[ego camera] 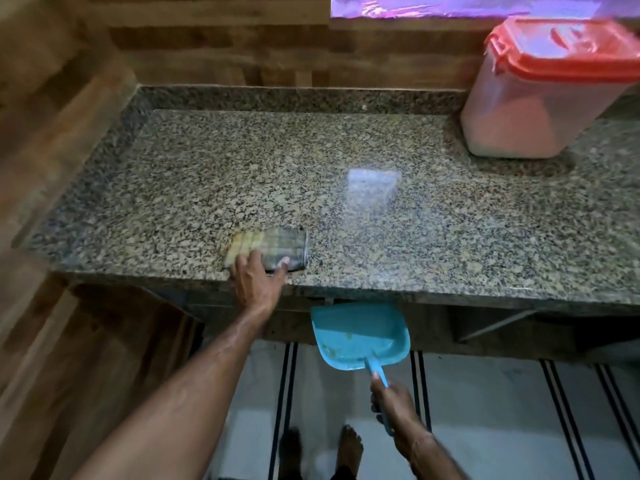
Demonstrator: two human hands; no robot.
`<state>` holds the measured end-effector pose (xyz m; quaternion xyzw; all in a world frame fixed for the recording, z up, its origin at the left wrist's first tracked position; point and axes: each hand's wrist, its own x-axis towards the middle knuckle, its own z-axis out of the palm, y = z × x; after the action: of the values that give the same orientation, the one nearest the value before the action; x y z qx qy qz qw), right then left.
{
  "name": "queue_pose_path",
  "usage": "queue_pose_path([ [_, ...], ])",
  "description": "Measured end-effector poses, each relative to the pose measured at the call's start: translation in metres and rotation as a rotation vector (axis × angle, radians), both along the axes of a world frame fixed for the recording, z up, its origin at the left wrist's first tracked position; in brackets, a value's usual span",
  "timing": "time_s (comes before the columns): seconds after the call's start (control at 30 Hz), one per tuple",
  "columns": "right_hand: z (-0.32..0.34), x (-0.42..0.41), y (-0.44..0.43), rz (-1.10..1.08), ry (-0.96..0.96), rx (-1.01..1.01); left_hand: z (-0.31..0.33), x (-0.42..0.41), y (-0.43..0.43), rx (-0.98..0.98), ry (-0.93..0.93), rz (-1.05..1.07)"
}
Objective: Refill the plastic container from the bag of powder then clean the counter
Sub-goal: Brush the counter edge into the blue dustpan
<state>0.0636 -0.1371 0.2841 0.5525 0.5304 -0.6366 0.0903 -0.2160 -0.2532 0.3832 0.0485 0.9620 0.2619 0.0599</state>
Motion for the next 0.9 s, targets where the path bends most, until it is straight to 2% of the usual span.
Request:
queue_pose_path([
  [0.07, -0.003, -0.005, 0.001, -0.003, -0.005, 0.01, -0.003, -0.025, 0.011, -0.085, -0.007, 0.051],
  [0.17, -0.005, -0.011, -0.002, -0.024, -0.033, 0.025, -0.013, -0.053, 0.025, -0.196, -0.125, 0.139],
  [0.3, -0.006, -0.018, -0.013, -0.08, -0.053, 0.028, -0.026, -0.063, 0.041, -0.196, -0.111, 0.169],
  [0.5, 0.002, -0.028, -0.025, -0.154, -0.049, 0.021, -0.022, -0.073, 0.051, 0.112, -0.166, -0.014],
  [0.6, 0.008, -0.026, -0.027, -0.188, -0.05, 0.021, -0.003, -0.078, 0.068, 0.212, -0.052, -0.074],
  [0.7, 0.016, -0.022, -0.026, -0.241, -0.026, 0.024, 0.006, -0.077, 0.084, 0.189, 0.076, -0.204],
  [0.83, 0.024, -0.013, -0.017, -0.317, 0.022, 0.059, -0.008, -0.056, 0.101, 0.014, -0.115, -0.519],
  [0.9, 0.022, -0.005, -0.012, -0.359, 0.038, 0.066, -0.016, -0.039, 0.109, -0.033, -0.155, -0.6],
])
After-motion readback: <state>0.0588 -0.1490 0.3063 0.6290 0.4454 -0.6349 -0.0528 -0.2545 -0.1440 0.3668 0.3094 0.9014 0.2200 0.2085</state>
